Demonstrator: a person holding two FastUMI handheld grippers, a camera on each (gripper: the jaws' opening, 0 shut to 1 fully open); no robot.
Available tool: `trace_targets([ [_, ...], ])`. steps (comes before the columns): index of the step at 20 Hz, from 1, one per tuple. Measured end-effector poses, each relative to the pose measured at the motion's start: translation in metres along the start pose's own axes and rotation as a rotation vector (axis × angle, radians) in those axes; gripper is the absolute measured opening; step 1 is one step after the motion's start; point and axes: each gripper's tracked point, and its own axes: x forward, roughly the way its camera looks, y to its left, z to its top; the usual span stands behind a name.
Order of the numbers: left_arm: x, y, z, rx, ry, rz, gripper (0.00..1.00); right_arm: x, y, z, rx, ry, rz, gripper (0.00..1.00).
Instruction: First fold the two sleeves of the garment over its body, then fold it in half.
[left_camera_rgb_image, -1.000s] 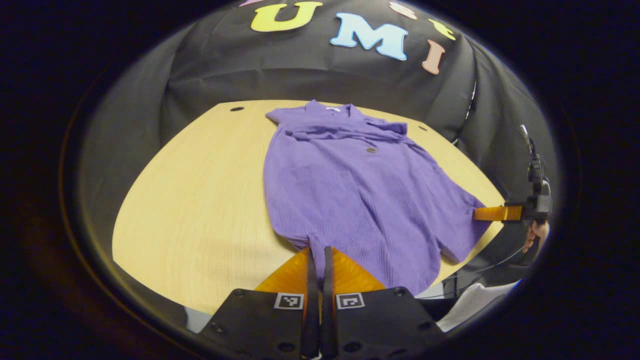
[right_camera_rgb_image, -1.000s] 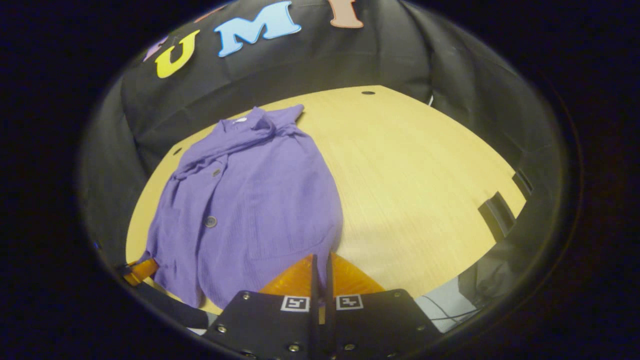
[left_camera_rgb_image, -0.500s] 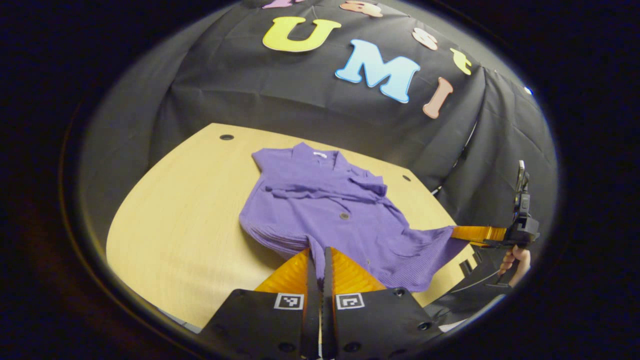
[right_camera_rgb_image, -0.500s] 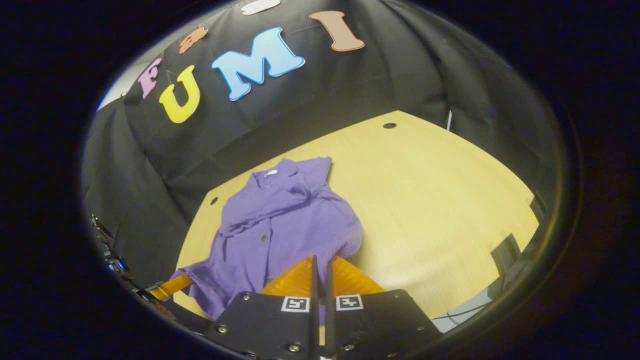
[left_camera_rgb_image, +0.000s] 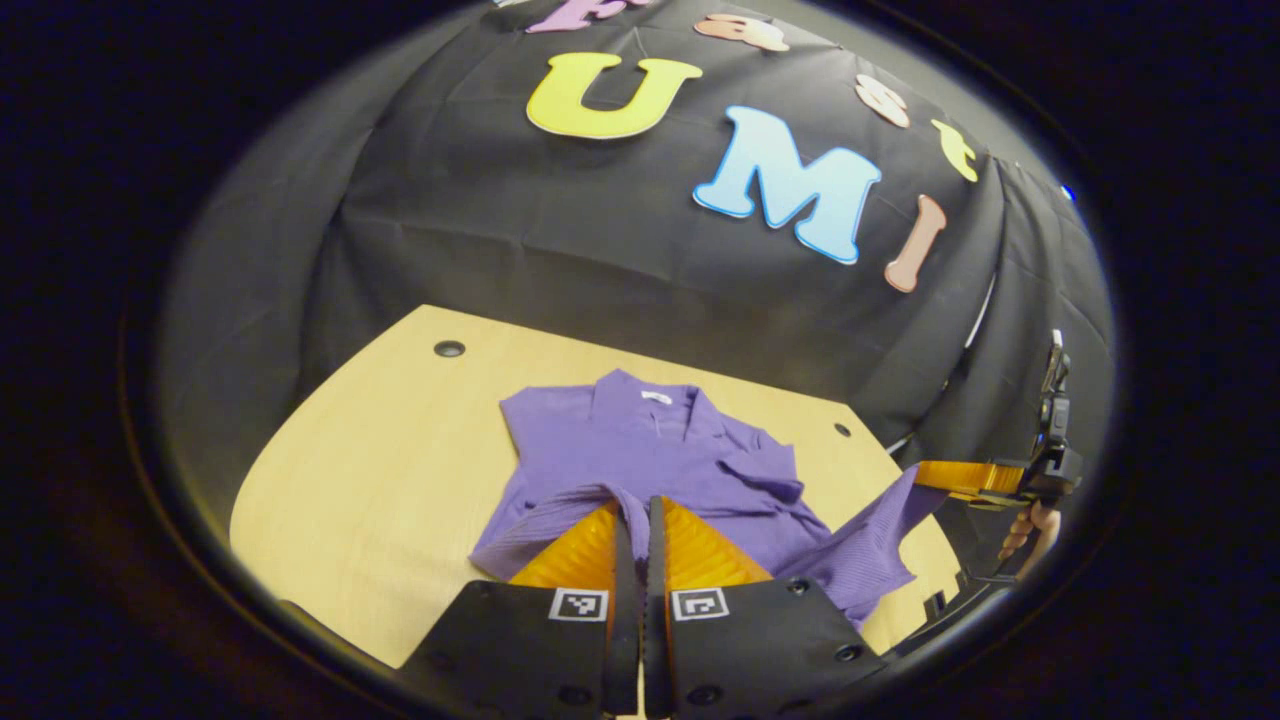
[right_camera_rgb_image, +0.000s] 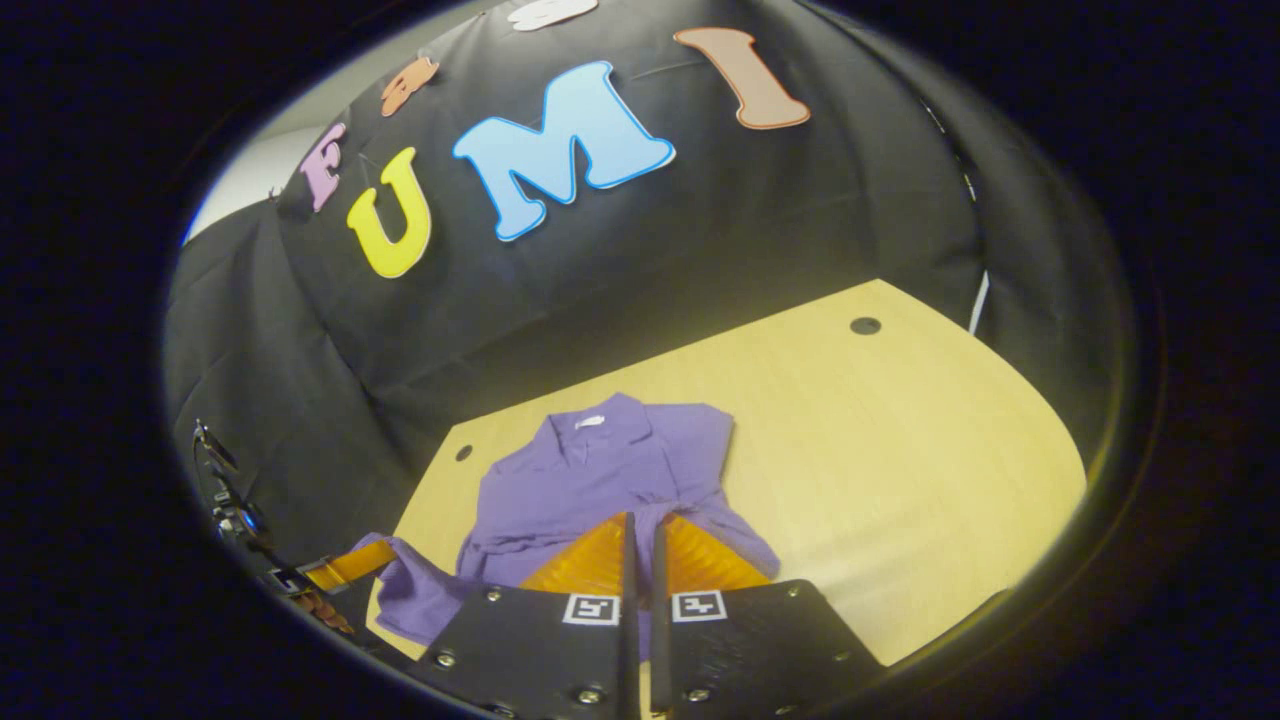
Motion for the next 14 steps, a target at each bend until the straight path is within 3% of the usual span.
trace_targets([
  [5, 0.073, 0.015, 0.051, -0.009, -0.038, 0.048, 0.09, 0.061, -0.01, 0.045, 0.017, -0.006, 0.029, 0.04],
  [14, 0.194, 0.051, 0.11, 0.031, -0.084, 0.138, 0.08, 0.177, -0.043, 0.099, -0.035, 0.012, -0.001, 0.04],
])
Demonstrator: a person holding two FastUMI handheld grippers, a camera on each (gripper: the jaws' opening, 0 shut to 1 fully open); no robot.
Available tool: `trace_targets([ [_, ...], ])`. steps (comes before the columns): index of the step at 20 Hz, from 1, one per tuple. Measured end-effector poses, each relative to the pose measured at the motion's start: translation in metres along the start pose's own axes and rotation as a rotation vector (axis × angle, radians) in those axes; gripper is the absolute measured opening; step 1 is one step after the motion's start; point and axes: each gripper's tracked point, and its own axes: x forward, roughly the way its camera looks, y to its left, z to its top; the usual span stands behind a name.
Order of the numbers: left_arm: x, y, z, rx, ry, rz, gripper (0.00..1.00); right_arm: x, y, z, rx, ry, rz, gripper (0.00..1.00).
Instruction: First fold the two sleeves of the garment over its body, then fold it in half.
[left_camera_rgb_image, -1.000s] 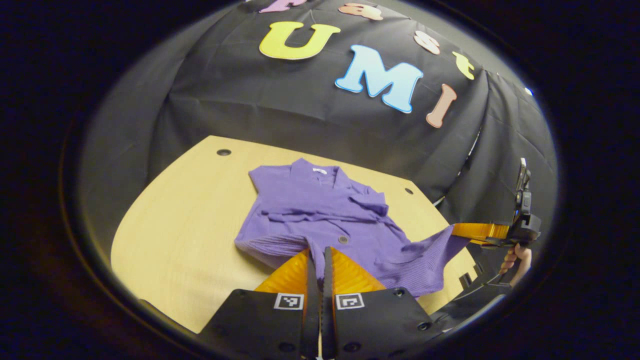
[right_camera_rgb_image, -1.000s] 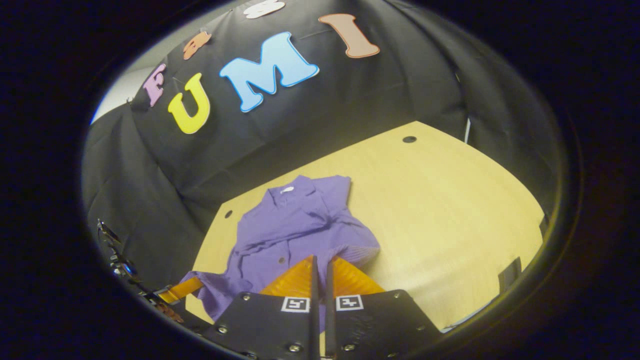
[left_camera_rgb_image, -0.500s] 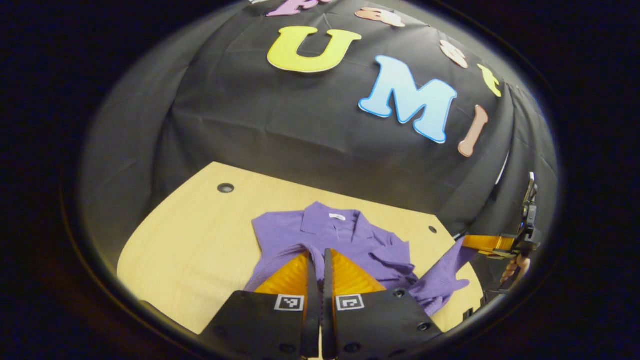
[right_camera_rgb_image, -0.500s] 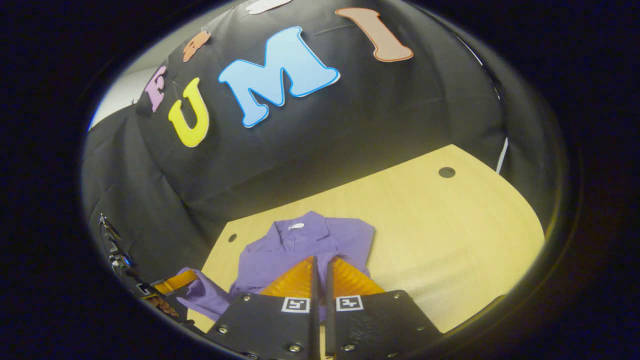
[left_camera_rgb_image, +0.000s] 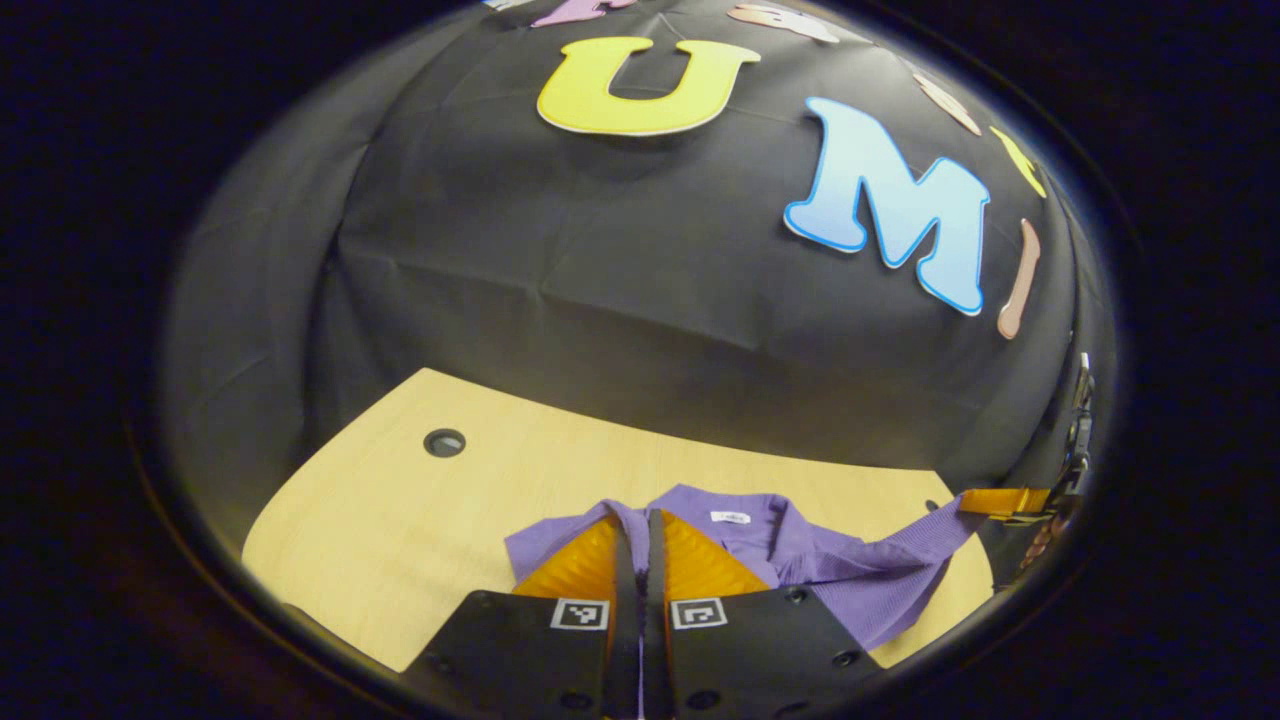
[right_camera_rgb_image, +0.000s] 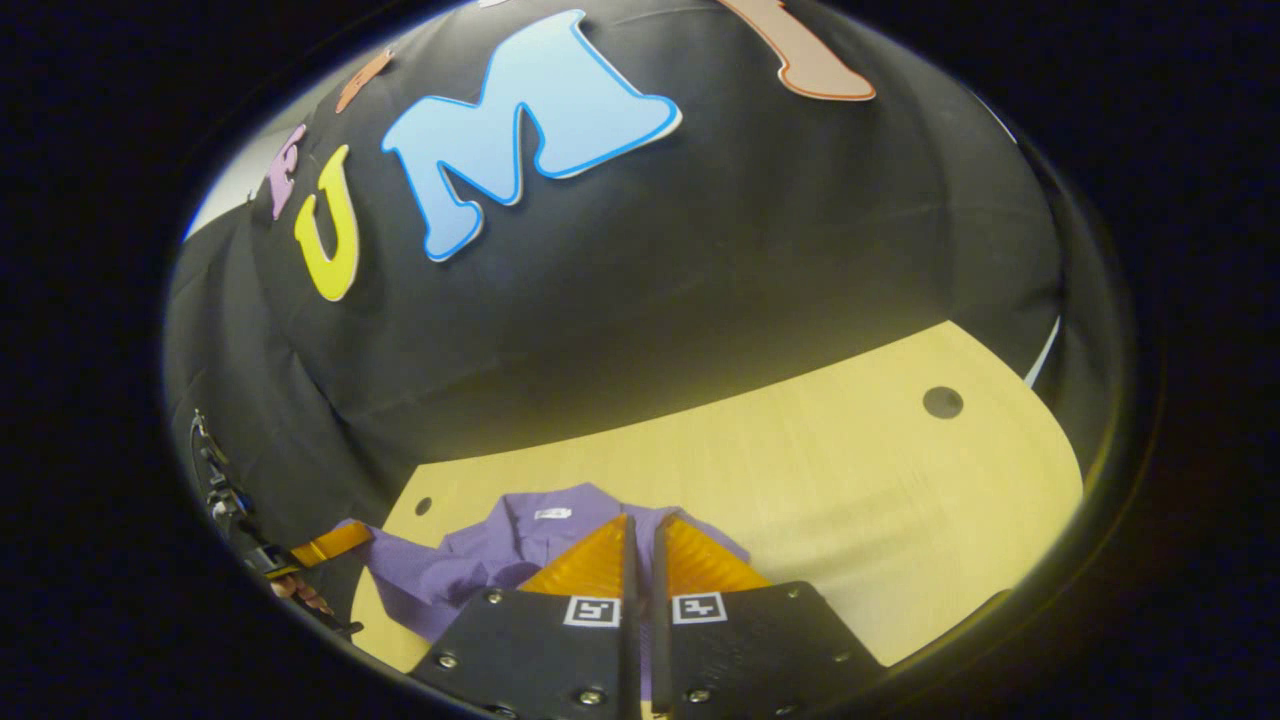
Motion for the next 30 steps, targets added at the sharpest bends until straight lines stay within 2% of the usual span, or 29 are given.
trace_targets([
  [6, 0.042, 0.005, -0.009, 0.051, 0.003, 0.059, 0.08, 0.043, -0.02, -0.007, -0.001, 0.024, -0.047, 0.04],
  [12, 0.055, 0.03, -0.007, 0.098, -0.045, 0.187, 0.08, 0.061, -0.036, -0.019, -0.098, 0.028, -0.114, 0.06],
  [15, 0.056, 0.032, -0.015, 0.111, -0.029, 0.205, 0.12, 0.061, -0.036, -0.02, -0.146, 0.026, -0.148, 0.06],
  [17, 0.057, 0.034, -0.018, 0.116, -0.021, 0.21, 0.14, 0.055, -0.034, -0.017, -0.175, 0.014, -0.167, 0.13],
  [18, 0.057, 0.035, -0.02, 0.117, -0.013, 0.214, 0.19, 0.051, -0.033, -0.016, -0.183, 0.015, -0.176, 0.18],
  [19, 0.054, 0.033, -0.021, 0.115, -0.001, 0.213, 0.23, 0.047, -0.031, -0.015, -0.19, 0.016, -0.182, 0.18],
  [20, 0.052, 0.031, -0.021, 0.112, 0.002, 0.208, 0.31, 0.041, -0.027, -0.014, -0.2, 0.012, -0.188, 0.19],
  [21, 0.049, 0.028, -0.019, 0.111, -0.007, 0.199, 0.4, 0.035, -0.027, -0.009, -0.222, -0.008, -0.204, 0.25],
  [22, 0.047, 0.027, -0.017, 0.114, -0.014, 0.191, 0.5, 0.028, -0.027, -0.003, -0.247, -0.032, -0.221, 0.41],
  [24, 0.036, 0.021, -0.012, 0.124, -0.024, 0.17, 0.7, 0.014, -0.024, 0.007, -0.267, -0.064, -0.242, 0.57],
  [27, 0.014, 0.013, -0.003, 0.137, -0.055, 0.147, 0.77, -0.012, -0.015, 0.013, -0.265, -0.103, -0.255, 0.78],
  [29, -0.003, 0.006, 0.001, 0.142, -0.073, 0.124, 0.84, -0.032, -0.008, 0.014, -0.272, -0.127, -0.27, 0.8],
  [30, -0.013, 0.004, 0.004, 0.151, -0.083, 0.117, 0.84, -0.043, -0.002, 0.013, -0.276, -0.141, -0.273, 0.8],
])
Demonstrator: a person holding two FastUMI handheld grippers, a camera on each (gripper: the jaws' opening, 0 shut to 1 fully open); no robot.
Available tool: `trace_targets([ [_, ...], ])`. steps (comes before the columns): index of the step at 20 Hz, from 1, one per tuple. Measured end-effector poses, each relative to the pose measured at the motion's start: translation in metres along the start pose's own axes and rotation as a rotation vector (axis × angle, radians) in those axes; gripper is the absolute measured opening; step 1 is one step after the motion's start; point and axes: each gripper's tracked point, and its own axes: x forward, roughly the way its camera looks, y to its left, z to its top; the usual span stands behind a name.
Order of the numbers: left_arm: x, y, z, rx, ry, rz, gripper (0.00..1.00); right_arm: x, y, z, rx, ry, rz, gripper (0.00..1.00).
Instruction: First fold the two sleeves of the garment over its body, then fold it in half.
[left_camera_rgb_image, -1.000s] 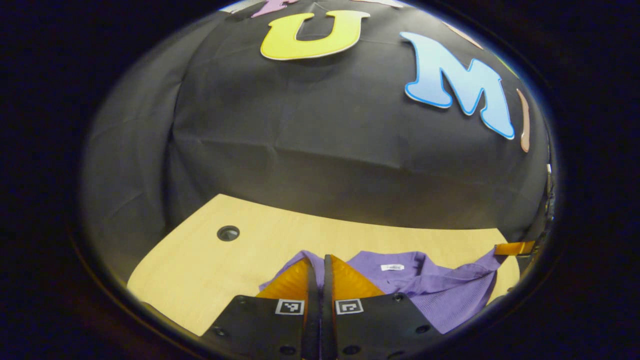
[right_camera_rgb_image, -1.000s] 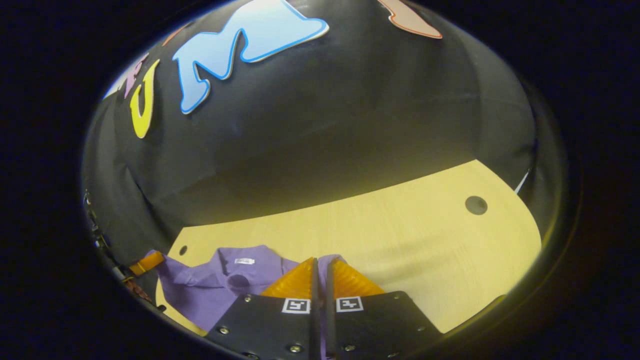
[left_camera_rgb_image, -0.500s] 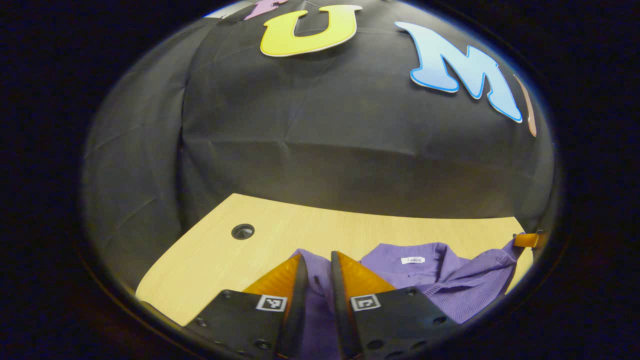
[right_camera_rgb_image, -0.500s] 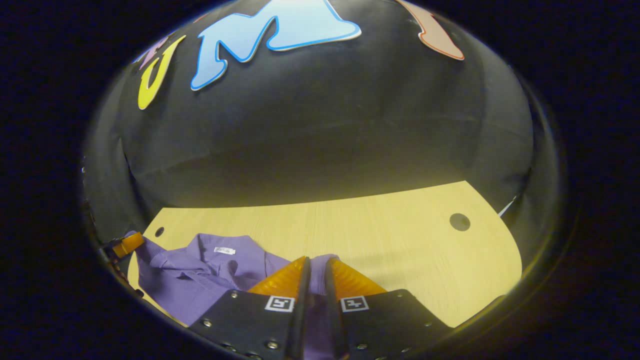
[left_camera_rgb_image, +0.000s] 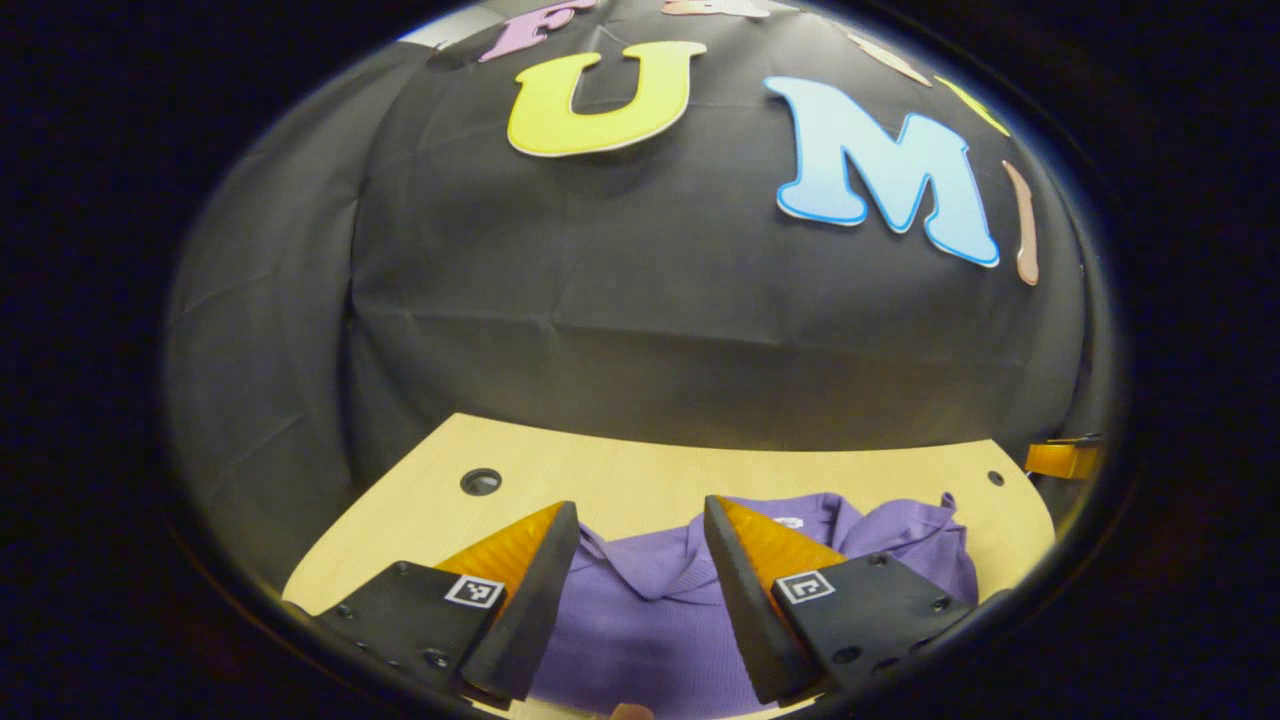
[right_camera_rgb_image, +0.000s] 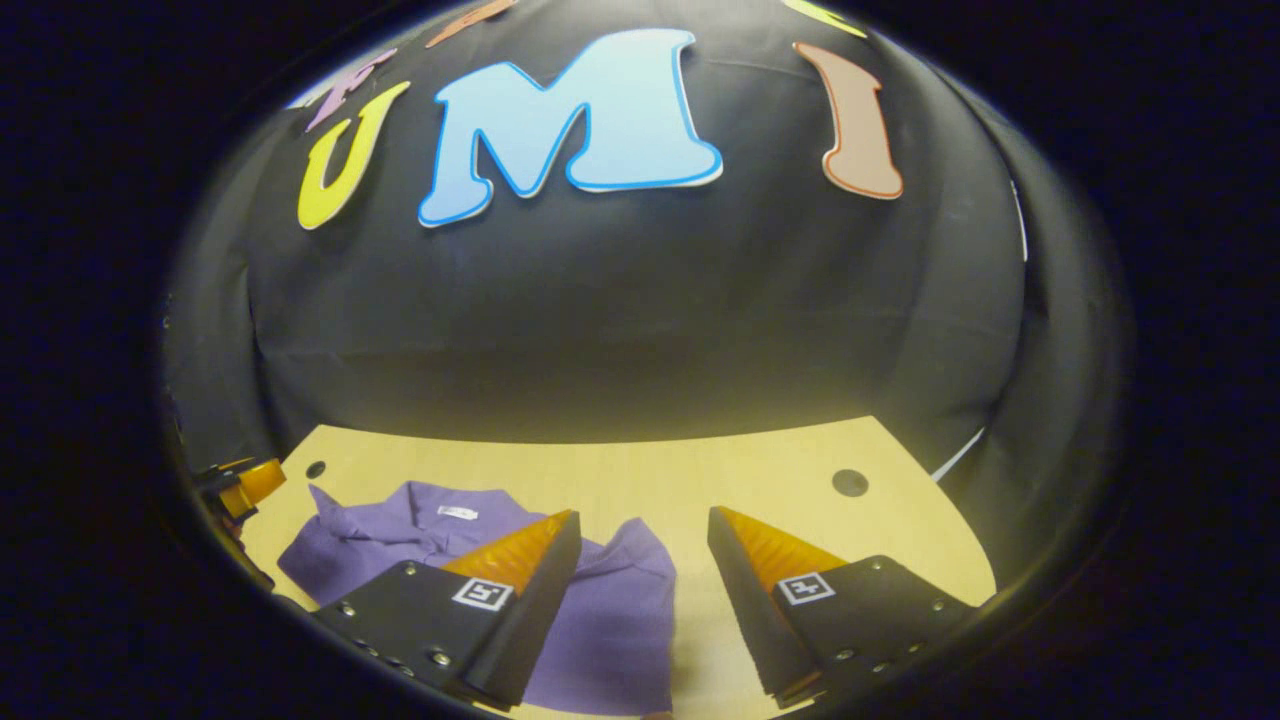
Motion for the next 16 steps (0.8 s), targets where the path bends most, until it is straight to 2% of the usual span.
trace_targets([
  [1, -0.011, -0.003, 0.004, 0.007, -0.011, -0.016, 0.84, -0.013, 0.003, 0.003, -0.004, -0.013, -0.004, 0.81],
  [3, -0.034, -0.007, 0.012, 0.024, -0.036, -0.039, 0.94, -0.043, 0.011, 0.008, -0.014, -0.045, -0.014, 0.8],
  [4, -0.045, -0.008, 0.015, 0.035, -0.05, -0.051, 0.95, -0.058, 0.016, 0.011, -0.02, -0.063, -0.018, 0.8],
  [11, -0.122, -0.024, 0.026, 0.096, -0.143, -0.151, 0.95, -0.162, 0.047, 0.018, -0.105, -0.188, -0.053, 0.8],
  [16, -0.171, -0.036, 0.036, 0.121, -0.206, -0.191, 0.95, -0.204, 0.059, 0.019, -0.107, -0.244, -0.047, 0.82],
])
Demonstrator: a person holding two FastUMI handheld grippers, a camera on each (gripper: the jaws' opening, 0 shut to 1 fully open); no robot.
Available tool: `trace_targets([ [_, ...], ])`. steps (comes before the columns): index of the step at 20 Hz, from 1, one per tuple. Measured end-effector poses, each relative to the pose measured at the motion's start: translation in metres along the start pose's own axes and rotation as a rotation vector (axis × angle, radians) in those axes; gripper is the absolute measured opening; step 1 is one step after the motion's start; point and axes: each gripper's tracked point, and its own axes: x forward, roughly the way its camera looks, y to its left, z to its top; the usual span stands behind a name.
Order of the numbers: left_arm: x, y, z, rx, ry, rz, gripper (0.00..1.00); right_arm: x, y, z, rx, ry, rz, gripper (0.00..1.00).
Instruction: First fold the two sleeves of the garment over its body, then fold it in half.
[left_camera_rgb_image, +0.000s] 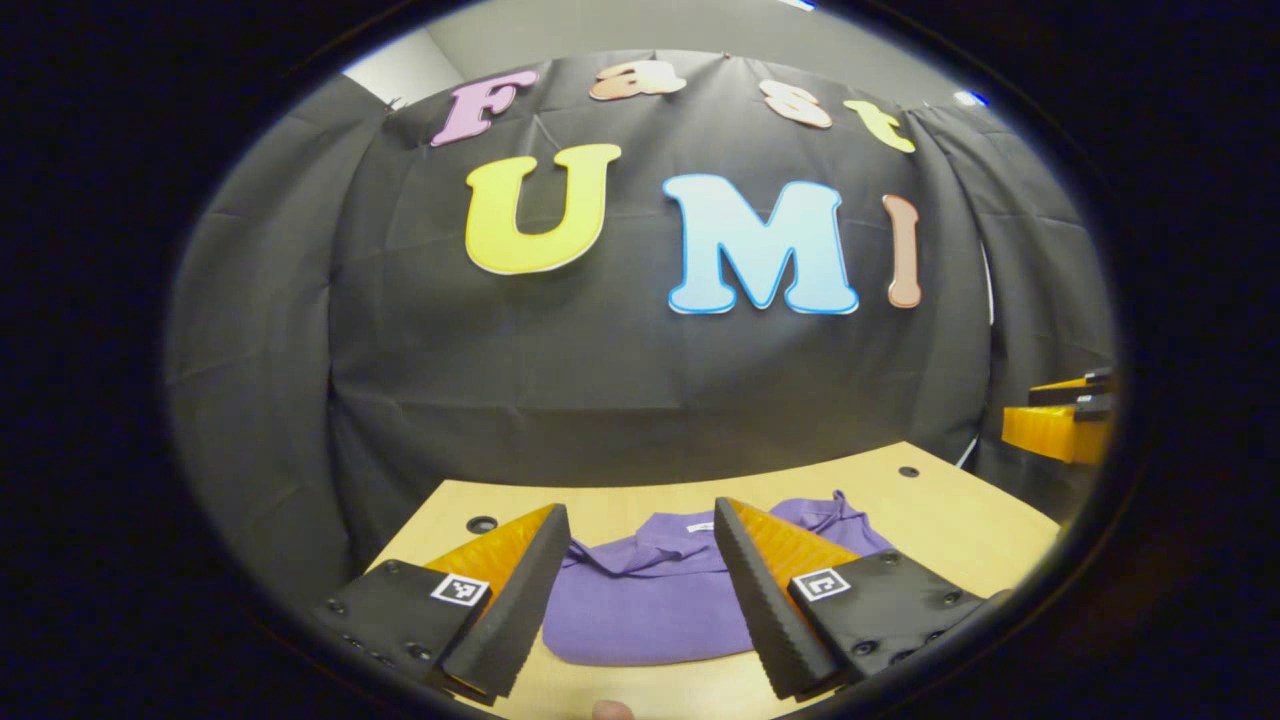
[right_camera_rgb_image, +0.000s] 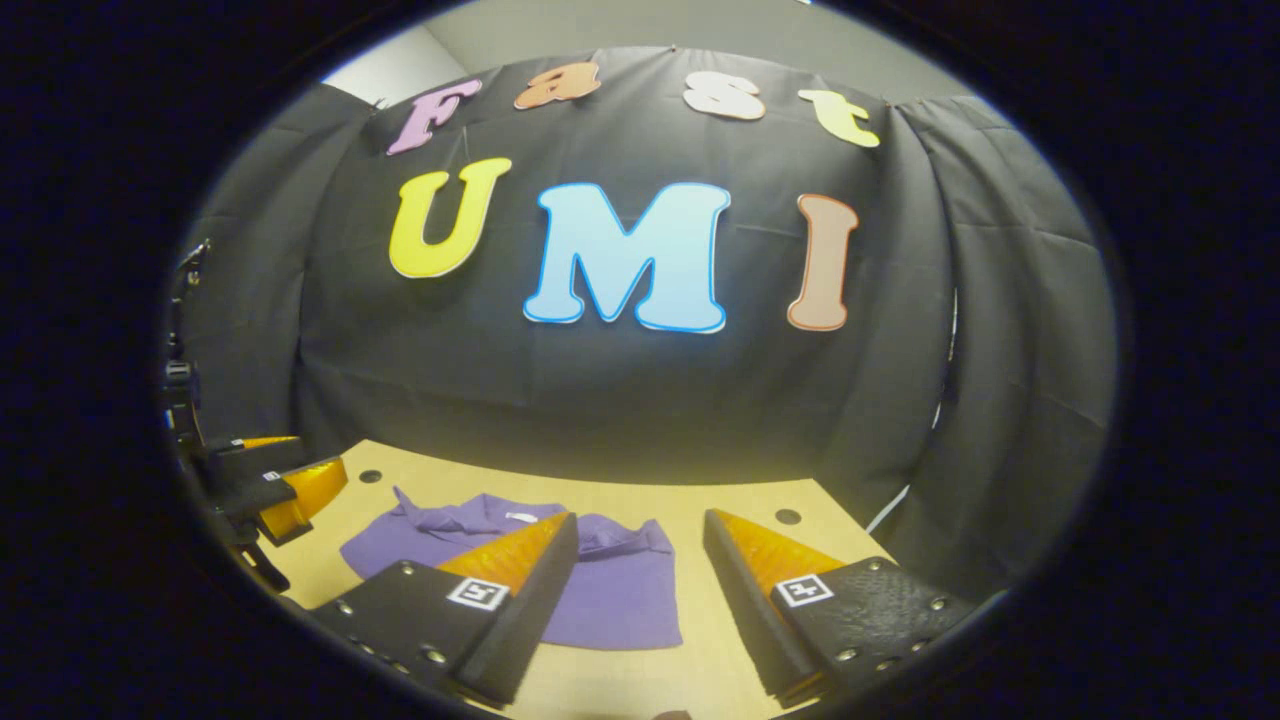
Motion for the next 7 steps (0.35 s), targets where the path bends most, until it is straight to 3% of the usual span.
trace_targets([
  [2, -0.017, -0.008, 0.008, 0.009, -0.022, -0.008, 0.94, -0.013, 0.0, 0.004, 0.026, -0.014, 0.006, 0.95],
  [7, -0.046, -0.02, 0.022, 0.005, -0.077, 0.003, 0.94, -0.036, -0.009, 0.006, 0.034, -0.031, 0.015, 0.93],
])
